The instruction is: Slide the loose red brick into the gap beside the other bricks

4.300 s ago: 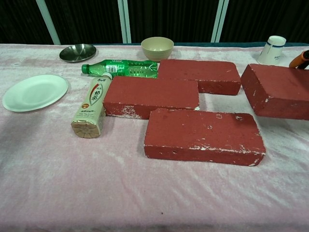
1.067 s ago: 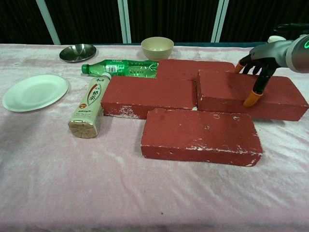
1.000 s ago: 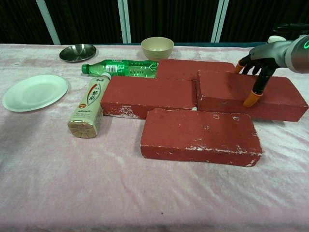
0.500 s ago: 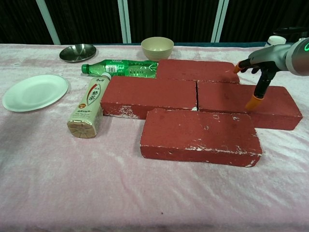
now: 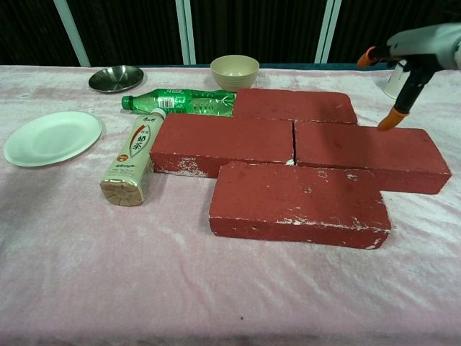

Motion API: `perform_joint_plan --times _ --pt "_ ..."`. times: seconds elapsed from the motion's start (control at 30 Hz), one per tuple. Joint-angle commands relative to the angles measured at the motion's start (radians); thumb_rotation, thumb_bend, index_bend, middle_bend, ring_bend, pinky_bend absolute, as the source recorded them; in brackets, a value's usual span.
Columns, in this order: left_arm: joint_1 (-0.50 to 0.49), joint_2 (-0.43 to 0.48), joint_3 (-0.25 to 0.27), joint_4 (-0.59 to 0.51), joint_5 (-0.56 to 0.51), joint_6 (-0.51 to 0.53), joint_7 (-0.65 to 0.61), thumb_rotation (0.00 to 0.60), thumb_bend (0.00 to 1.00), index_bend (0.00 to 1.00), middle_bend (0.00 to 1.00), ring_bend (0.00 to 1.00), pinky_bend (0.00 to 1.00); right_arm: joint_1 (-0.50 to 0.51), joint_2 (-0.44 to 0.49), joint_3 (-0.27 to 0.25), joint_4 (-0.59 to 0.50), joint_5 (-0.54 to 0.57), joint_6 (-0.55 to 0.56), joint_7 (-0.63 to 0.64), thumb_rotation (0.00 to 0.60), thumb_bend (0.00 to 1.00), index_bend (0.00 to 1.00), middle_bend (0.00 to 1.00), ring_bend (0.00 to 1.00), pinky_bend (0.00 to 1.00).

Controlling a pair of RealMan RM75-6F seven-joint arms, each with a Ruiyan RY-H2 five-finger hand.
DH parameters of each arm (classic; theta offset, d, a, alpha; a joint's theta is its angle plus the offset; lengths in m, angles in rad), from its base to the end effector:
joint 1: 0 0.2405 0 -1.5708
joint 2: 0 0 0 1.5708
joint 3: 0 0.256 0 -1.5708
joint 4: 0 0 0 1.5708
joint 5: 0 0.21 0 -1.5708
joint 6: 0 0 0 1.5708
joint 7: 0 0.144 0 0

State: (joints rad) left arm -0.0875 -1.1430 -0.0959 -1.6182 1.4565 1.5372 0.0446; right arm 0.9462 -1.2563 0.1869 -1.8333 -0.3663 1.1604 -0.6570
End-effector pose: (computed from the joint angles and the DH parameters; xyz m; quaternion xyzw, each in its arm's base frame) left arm -0.3064 0.1904 0.1667 -0.5639 -0.3649 -0.4076 0.6186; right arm -0.1385 -0.3639 0.0722 0.6576 -0.4588 0.2634 0.5364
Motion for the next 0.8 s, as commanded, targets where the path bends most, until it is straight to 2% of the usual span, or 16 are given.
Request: perform_joint_plan --times 0.03,0.2,0.3,0.4,0.5,0.63,0.8 --pt "0.000 0.000 0.001 -0.001 0.002 0.001 0.003 0.600 0.74 0.20 0.04 0.00 0.00 -0.157 0.133 -0.117 -0.156 -0.331 0.206 0.064 0.600 0.00 0.00 0.00 0.00 0.08" --pt "0.000 -0.002 0.003 -0.003 0.008 0.004 0.011 0.600 0.73 0.20 0.04 0.00 0.00 -0.300 0.202 -0.232 -0.196 -0.567 0.348 0.109 0.600 0.00 0.00 0.00 0.00 0.08" --pt "0.001 -0.004 0.006 -0.003 0.018 0.009 0.014 0.600 0.74 0.20 0.04 0.00 0.00 -0.388 0.203 -0.294 -0.157 -0.707 0.428 0.138 0.600 0.00 0.00 0.00 0.00 0.08" --pt "0.003 -0.004 0.006 -0.008 0.022 0.015 0.006 0.600 0.74 0.20 0.04 0.00 0.00 -0.460 0.195 -0.326 -0.100 -0.802 0.480 0.205 0.600 0.00 0.00 0.00 0.00 0.08" --pt "0.003 0.002 0.009 -0.024 0.026 0.011 -0.016 0.600 0.74 0.20 0.04 0.00 0.00 -0.522 0.196 -0.349 -0.023 -0.865 0.498 0.292 0.600 0.00 0.00 0.00 0.00 0.08" --pt "0.001 0.015 0.012 -0.042 0.032 0.001 -0.058 0.600 0.74 0.20 0.04 0.00 0.00 -0.582 0.203 -0.351 0.077 -0.881 0.493 0.399 0.600 0.00 0.00 0.00 0.00 0.08" --pt "0.000 0.029 0.014 -0.050 0.018 -0.015 -0.068 0.600 0.74 0.20 0.04 0.00 0.00 -0.648 0.200 -0.353 0.181 -0.920 0.515 0.455 0.600 0.00 0.00 0.00 0.00 0.08"
